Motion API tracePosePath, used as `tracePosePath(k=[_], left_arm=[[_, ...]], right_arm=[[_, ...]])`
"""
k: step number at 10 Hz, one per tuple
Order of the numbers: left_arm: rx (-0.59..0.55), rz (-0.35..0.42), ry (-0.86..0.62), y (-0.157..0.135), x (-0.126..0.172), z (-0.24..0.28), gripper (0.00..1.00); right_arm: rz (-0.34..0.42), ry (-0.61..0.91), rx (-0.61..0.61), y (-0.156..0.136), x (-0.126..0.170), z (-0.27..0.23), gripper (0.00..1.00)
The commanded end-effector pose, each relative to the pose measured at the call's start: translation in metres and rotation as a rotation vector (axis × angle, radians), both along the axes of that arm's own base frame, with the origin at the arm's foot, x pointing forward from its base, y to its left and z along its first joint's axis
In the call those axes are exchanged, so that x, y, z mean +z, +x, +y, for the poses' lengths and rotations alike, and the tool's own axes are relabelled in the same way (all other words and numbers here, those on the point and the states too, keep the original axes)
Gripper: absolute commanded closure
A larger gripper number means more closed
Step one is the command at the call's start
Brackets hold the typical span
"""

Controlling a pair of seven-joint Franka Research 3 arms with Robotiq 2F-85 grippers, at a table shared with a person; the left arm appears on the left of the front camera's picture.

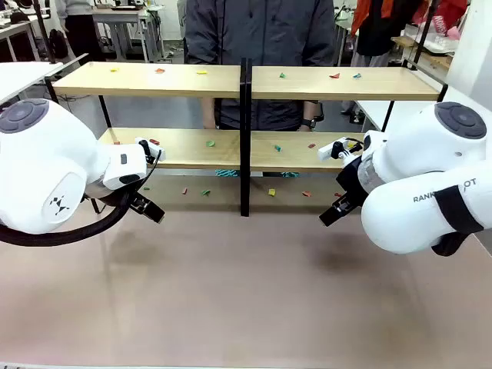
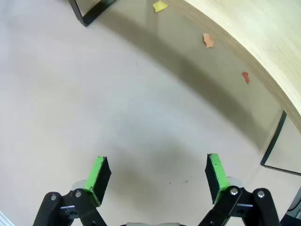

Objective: Clean the shelves.
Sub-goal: Pick up the Duster when the human hands it over.

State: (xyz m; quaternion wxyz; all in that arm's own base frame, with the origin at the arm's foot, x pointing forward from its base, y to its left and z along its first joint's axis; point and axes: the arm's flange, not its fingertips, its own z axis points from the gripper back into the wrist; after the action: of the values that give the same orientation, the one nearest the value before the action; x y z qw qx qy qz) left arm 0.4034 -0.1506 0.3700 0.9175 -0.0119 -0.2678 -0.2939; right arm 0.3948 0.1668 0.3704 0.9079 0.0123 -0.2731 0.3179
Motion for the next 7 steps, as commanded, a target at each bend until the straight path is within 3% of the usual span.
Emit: tracePosePath(k=[1,7], left_arm=[[0.0,0.0,0.0,0.0,0.0001,0.0,0.0],[0.0,0.0,0.0,0.0,0.0001,0.0,0.0]], right_arm=[[0.0,0.0,0.0,0.0,0.0001,0.0,0.0],[0.0,0.0,0.0,0.0,0.0001,0.0,0.0]])
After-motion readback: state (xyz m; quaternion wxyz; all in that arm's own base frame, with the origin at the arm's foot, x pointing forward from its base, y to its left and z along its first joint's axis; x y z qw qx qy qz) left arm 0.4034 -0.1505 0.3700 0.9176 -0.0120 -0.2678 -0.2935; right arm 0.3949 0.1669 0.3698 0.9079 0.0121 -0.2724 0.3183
